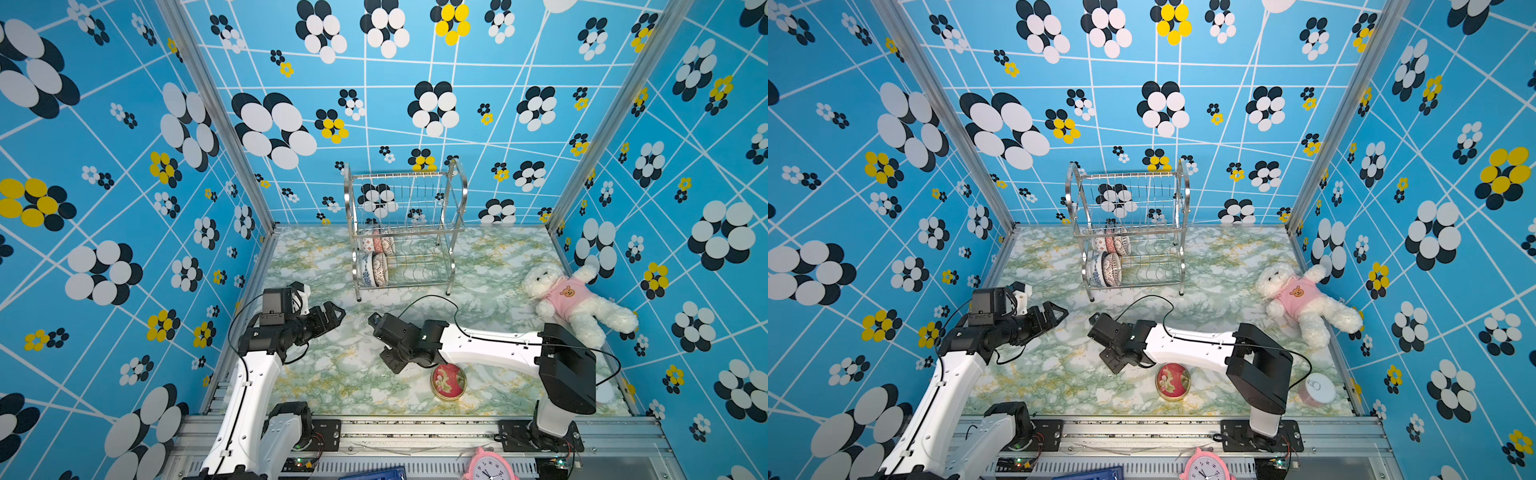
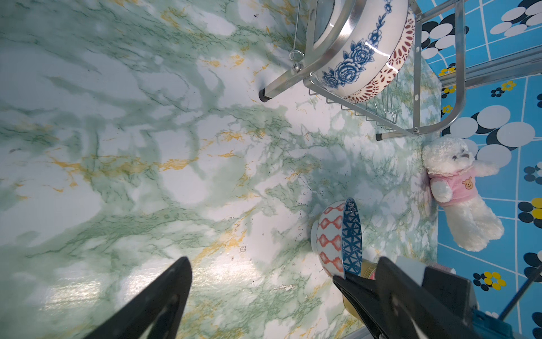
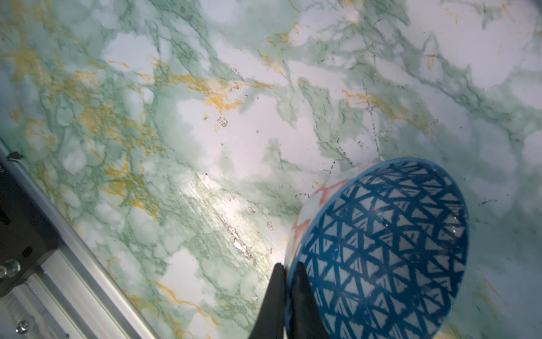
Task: Load bowls into a dish rack
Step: Pick up the bowl from the center of the table.
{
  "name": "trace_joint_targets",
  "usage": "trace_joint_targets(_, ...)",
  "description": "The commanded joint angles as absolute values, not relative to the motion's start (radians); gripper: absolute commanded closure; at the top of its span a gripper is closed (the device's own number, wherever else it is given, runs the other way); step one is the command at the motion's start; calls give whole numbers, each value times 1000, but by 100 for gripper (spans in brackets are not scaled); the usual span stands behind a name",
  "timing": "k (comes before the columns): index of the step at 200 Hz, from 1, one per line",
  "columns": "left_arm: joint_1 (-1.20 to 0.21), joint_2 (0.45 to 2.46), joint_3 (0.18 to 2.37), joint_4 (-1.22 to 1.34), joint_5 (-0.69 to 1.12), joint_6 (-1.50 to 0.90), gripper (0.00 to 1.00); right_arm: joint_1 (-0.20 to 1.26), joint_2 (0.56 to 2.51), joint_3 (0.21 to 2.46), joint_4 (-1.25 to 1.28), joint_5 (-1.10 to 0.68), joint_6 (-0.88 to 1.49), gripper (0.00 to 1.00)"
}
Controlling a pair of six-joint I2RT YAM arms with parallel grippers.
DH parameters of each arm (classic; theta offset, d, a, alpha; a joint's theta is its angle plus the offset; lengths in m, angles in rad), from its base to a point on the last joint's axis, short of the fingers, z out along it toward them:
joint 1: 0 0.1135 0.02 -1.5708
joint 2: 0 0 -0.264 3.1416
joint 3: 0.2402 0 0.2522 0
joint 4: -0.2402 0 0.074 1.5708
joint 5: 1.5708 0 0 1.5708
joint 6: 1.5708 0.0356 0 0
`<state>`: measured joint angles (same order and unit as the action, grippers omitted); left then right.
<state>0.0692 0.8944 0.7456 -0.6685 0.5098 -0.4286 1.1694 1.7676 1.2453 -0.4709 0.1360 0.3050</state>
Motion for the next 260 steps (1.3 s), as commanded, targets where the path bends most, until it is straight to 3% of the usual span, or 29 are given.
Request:
trace_joint_targets(1, 55, 866, 719, -637, 537, -406, 1, 1173, 1709, 1228, -411, 130, 344, 93)
trace_joint_targets(63, -12, 751, 646, -546, 535, -387, 1, 1123, 1588, 1128, -344, 111, 363, 93)
trace_joint_targets(159, -165, 689, 610, -516, 443, -384, 1, 1009, 1390, 926, -34, 29, 412, 93)
trace_joint_targets(260, -193, 641, 640, -515, 437, -212, 1, 789, 1368, 894, 371, -115, 503, 93)
